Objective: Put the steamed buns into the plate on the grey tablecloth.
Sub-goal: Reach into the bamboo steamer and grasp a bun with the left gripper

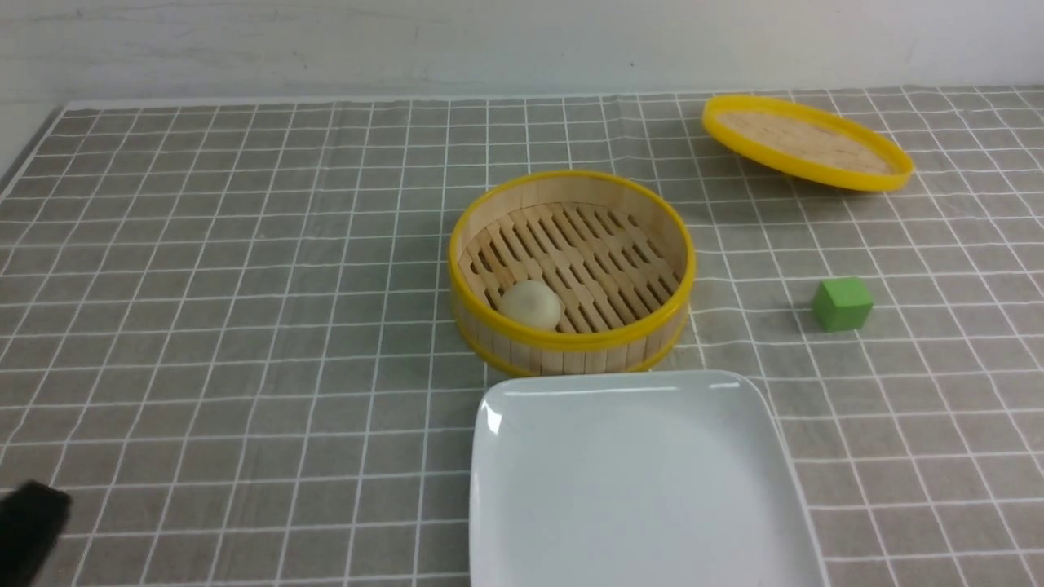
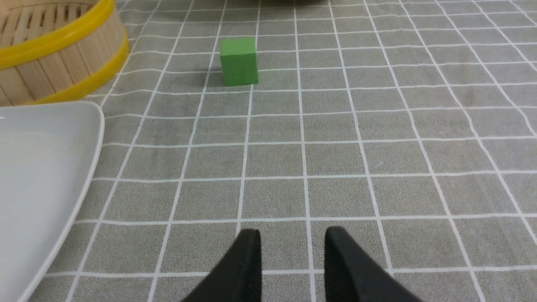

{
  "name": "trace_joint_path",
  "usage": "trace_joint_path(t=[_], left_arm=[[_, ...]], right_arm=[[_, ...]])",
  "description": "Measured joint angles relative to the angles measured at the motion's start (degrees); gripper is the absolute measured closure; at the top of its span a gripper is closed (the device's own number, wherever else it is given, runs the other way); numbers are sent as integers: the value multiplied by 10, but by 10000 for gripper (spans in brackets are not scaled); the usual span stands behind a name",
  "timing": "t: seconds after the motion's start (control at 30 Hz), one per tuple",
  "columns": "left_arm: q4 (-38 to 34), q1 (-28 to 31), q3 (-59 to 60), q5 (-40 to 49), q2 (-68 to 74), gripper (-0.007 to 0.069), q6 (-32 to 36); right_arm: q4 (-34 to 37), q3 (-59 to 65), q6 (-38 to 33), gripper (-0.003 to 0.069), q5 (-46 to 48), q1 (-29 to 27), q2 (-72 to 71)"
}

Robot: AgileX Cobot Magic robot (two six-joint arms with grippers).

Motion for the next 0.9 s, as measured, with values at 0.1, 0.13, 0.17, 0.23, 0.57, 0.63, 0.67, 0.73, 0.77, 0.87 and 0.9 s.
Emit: trace_joint_path(t=[0.1, 0.13, 0.17, 0.23, 0.57, 0.63, 0.67, 0.73, 0.77, 0.87, 0.9], left_arm=[[37, -2, -111, 180, 93, 622, 58], [41, -2, -130, 220, 127, 622, 72], [48, -2, -148, 295, 179, 622, 90], [54, -3, -164, 371, 252, 622, 128], [-87, -3, -333, 377, 490, 528, 349], [-107, -3, -369, 379, 532, 480, 375], [-113, -3, -373, 379, 536, 475, 378], [-141, -3, -416, 379, 588, 410, 408], [-150, -3, -435, 380, 608, 387, 416], [-162, -5, -489, 389, 666, 349, 428], [-159, -12, -511, 390, 691, 342, 429]], right_arm=[[0, 0, 0, 420, 0, 0, 0], [0, 0, 0, 420, 0, 0, 0], [0, 0, 0, 420, 0, 0, 0], [0, 0, 0, 420, 0, 0, 0], [0, 0, 0, 420, 0, 0, 0], [0, 0, 0, 420, 0, 0, 0], [0, 0, 0, 420, 0, 0, 0], [0, 0, 0, 420, 0, 0, 0], [0, 0, 0, 420, 0, 0, 0], [0, 0, 0, 420, 0, 0, 0], [0, 0, 0, 420, 0, 0, 0]])
